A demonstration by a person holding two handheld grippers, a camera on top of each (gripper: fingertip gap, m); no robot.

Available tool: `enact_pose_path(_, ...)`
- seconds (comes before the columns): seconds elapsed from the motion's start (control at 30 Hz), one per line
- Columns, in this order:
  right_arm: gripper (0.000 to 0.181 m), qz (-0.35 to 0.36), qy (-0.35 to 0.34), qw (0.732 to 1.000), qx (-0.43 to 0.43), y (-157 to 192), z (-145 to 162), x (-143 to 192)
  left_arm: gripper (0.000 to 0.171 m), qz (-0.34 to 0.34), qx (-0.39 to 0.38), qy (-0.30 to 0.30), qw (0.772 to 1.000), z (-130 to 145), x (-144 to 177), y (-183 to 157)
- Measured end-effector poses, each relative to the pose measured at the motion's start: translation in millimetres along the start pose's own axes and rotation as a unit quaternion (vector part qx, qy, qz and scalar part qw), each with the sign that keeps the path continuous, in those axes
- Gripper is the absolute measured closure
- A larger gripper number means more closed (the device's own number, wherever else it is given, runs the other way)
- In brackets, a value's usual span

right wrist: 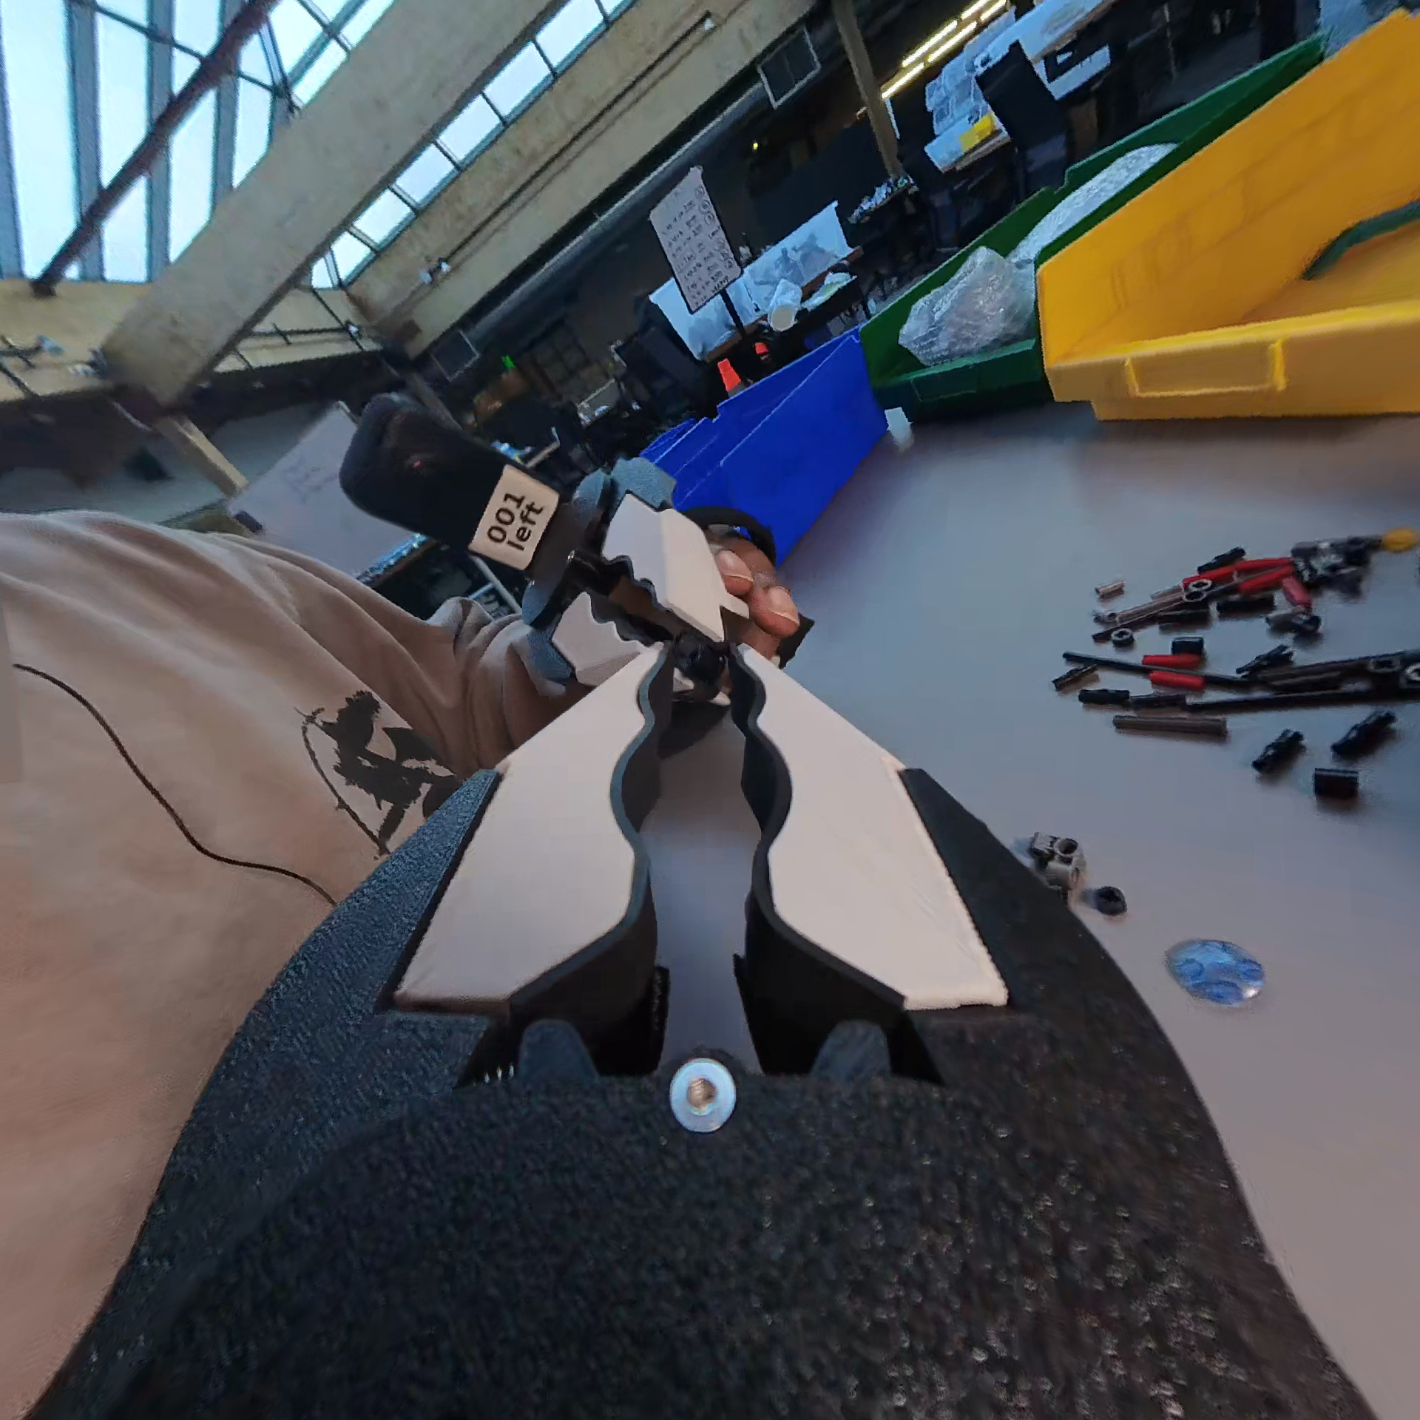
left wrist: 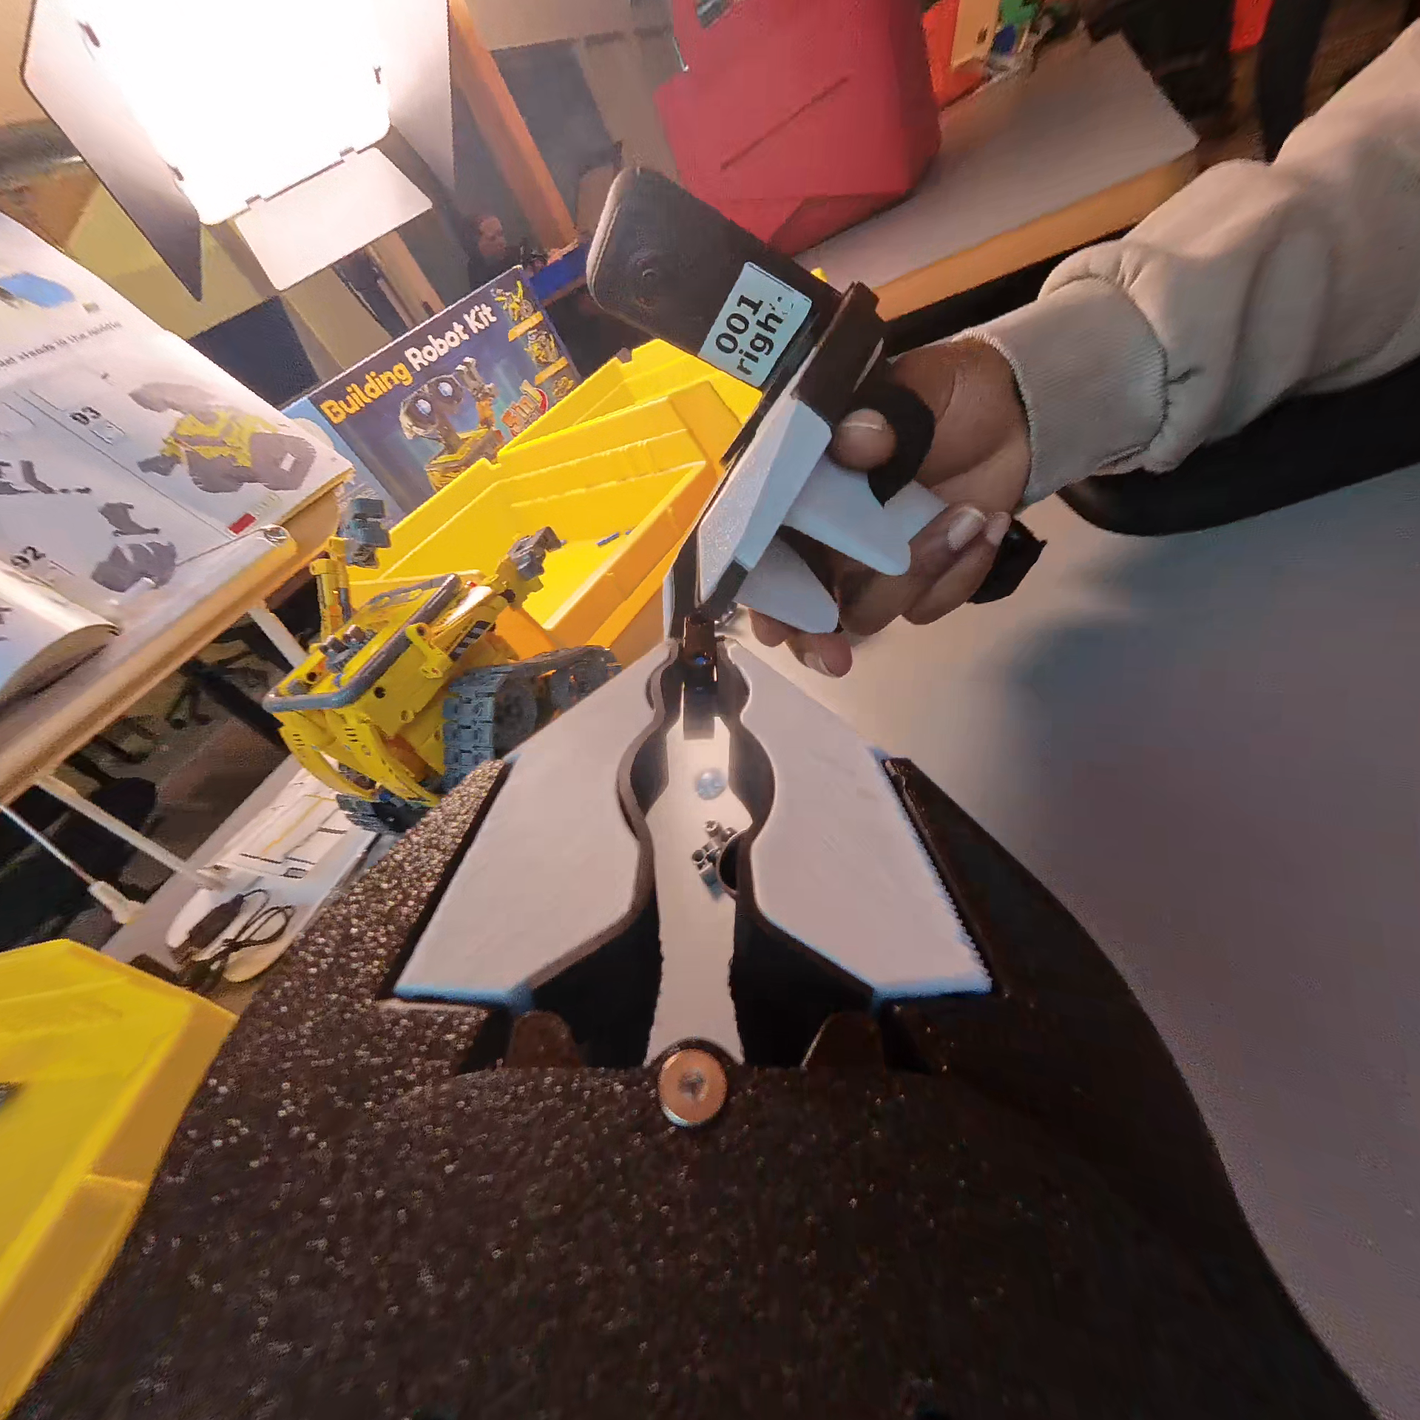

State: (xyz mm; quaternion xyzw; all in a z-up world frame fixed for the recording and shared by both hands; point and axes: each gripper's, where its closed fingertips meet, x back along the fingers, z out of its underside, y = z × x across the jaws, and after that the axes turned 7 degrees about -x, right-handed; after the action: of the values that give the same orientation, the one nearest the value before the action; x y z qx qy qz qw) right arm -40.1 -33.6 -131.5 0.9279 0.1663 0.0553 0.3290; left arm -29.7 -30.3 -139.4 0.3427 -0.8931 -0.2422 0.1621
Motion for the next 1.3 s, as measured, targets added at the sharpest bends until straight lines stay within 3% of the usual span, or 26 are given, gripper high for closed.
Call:
enact_pose_path(0.33, 0.174, -0.015, 0.015, 0.998, -0.058, -8.0, 9.1, -1.5, 0.163, -0.046, -0.114, 0.035, 0.992, 8.7, -4.0, 0.3)
enact_pose_path(0.4, 0.176, -0.023, 0.019, 0.999, -0.038, -5.5, 9.6, 0.8, 0.162, -0.027, -0.074, 0.024, 0.997, 7.7, -4.9, -2.6)
enact_pose_path(0.47, 0.176, -0.034, 0.027, 0.999, 0.022, 2.5, 10.3, 4.8, 0.148, 0.021, 0.03, -0.006, 0.999, 1.8, -3.1, -5.8)
enact_pose_path(0.53, 0.176, -0.043, 0.034, 0.993, 0.107, 15.0, 9.3, 10.5, 0.138, 0.089, 0.157, -0.047, 0.982, -7.5, 2.9, -8.0)
enact_pose_path(0.63, 0.175, -0.046, 0.05, 0.974, 0.215, 31.0, 10.3, 16.8, 0.139, 0.194, 0.329, -0.106, 0.918, -22.4, 13.1, -9.0)
enact_pose_path(0.73, 0.175, -0.043, 0.077, 0.956, 0.281, 41.7, 16.8, 18.9, 0.148, 0.282, 0.406, -0.133, 0.859, -33.7, 20.3, -20.6)
enact_pose_path(0.93, 0.176, -0.06, 0.107, 0.94, 0.319, 57.7, 28.7, 20.6, 0.161, 0.353, 0.403, -0.118, 0.836, -41.5, 21.6, -49.9)
enact_pose_path(1.1, 0.175, -0.067, 0.123, 0.932, 0.334, 64.2, 32.9, 21.7, 0.154, 0.393, 0.439, -0.133, 0.797, -48.0, 27.1, -53.9)
enact_pose_path(1.3, 0.175, -0.055, 0.124, 0.932, 0.335, 57.9, 32.8, 23.9, 0.159, 0.375, 0.452, -0.118, 0.8, -42.2, 21.4, -50.7)
